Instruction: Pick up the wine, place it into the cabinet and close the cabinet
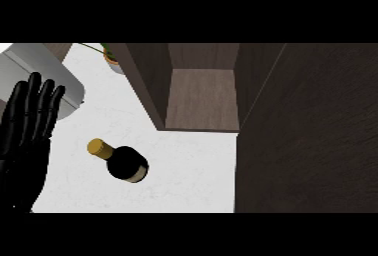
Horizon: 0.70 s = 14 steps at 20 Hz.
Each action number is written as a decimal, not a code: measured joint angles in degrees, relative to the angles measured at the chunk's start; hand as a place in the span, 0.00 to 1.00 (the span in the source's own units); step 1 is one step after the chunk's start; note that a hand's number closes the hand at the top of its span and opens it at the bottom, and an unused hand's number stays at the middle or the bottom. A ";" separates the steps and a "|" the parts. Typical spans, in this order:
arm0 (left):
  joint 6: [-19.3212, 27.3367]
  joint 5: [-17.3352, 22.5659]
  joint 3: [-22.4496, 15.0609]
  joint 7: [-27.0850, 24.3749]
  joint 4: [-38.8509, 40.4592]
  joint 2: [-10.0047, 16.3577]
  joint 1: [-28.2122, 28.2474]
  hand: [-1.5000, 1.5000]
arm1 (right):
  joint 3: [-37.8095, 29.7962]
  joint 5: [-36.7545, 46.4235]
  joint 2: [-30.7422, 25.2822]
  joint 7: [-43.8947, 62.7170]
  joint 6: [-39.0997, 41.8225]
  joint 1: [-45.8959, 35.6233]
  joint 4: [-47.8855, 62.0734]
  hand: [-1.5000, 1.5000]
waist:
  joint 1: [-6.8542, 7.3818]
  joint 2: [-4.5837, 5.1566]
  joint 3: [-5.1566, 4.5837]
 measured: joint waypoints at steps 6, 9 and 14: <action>-11.61 11.71 -0.99 -2.56 0.47 3.62 -0.77 0.00 | 0.48 -0.22 0.64 0.16 -0.04 3.57 -2.94 0.00 | -2.20 0.51 -0.89; -17.56 20.24 -3.52 0.67 2.39 4.78 0.64 0.00 | 3.45 -4.36 1.11 3.23 2.72 5.39 -3.90 0.00 | -2.68 0.72 -1.00; -23.21 35.60 -1.32 7.93 0.80 9.82 2.43 0.00 | 6.87 -8.08 0.75 10.89 3.87 10.12 -12.56 0.00 | -2.55 0.57 -1.05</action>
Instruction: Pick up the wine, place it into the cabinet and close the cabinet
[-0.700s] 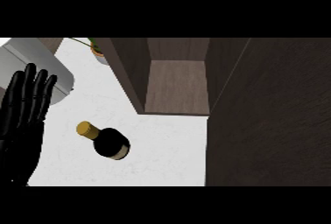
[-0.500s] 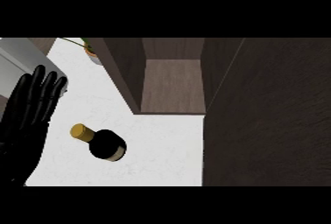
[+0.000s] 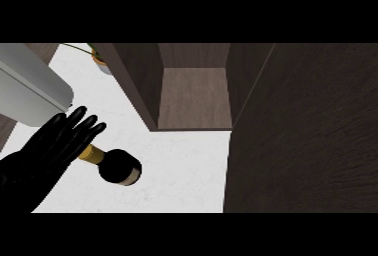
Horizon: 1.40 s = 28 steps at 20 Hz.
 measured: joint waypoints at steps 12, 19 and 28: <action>5.72 22.75 9.96 15.77 -9.61 9.76 -1.66 0.00 | 12.85 6.66 2.30 15.33 -7.31 -1.61 -9.81 0.00 | 0.48 0.04 0.00; 6.07 24.38 12.49 18.79 -8.91 10.41 -2.30 0.00 | 15.08 7.43 1.63 17.73 -9.69 -3.24 -10.19 0.00 | 0.32 0.07 0.00; 4.77 22.87 13.78 20.54 -7.08 9.95 -2.17 0.00 | 17.50 8.62 1.09 22.32 -14.11 -7.74 -10.43 0.00 | 0.19 0.06 -0.04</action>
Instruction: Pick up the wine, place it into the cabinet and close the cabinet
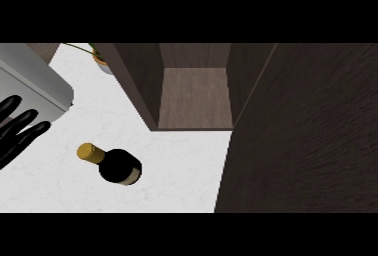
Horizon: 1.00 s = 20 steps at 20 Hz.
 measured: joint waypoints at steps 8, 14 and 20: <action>-3.57 -6.96 -2.33 -2.52 4.77 -3.79 0.28 0.00 | 2.65 1.06 -1.41 1.67 -3.54 -1.70 -0.19 0.00 | -0.40 -0.04 -0.01; -8.41 -11.40 -3.22 -5.81 10.45 -6.25 0.78 0.00 | 2.35 1.71 -3.01 5.02 -5.77 -5.34 -0.32 0.00 | -0.49 -0.04 -0.04; -11.63 -18.57 -3.90 -10.54 16.58 -9.33 0.40 0.00 | 3.43 2.23 -4.22 4.71 -7.62 -5.79 -0.32 0.00 | -0.51 -0.02 -0.02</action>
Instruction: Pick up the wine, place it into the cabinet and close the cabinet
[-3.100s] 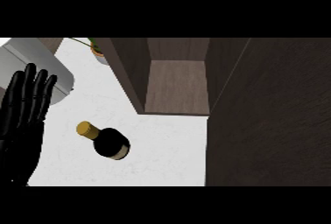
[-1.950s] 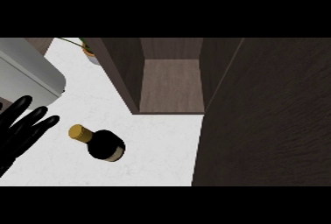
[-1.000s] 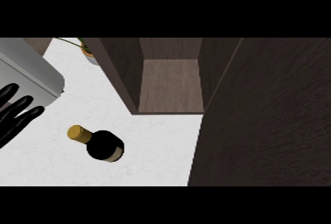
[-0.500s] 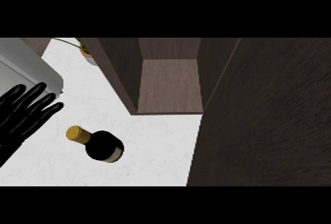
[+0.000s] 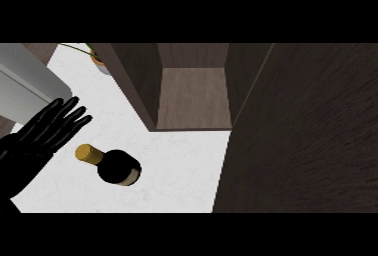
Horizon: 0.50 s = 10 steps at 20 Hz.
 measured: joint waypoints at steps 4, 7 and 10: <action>-2.95 -3.84 0.83 -3.90 4.92 -0.94 -0.04 0.00 | 1.62 0.42 -0.83 0.17 -1.49 -0.22 -0.10 0.00 | -0.13 -0.04 -0.02; -4.69 -8.57 0.94 -8.02 8.87 -2.49 0.14 0.00 | 2.48 0.68 -1.64 -0.34 -2.20 -0.07 -0.02 0.00 | -0.18 -0.03 -0.02; -6.75 -11.73 1.90 -11.50 12.50 -2.43 0.31 0.00 | 3.08 0.90 -2.90 -1.20 -2.79 0.99 -0.14 0.00 | -0.21 -0.03 -0.01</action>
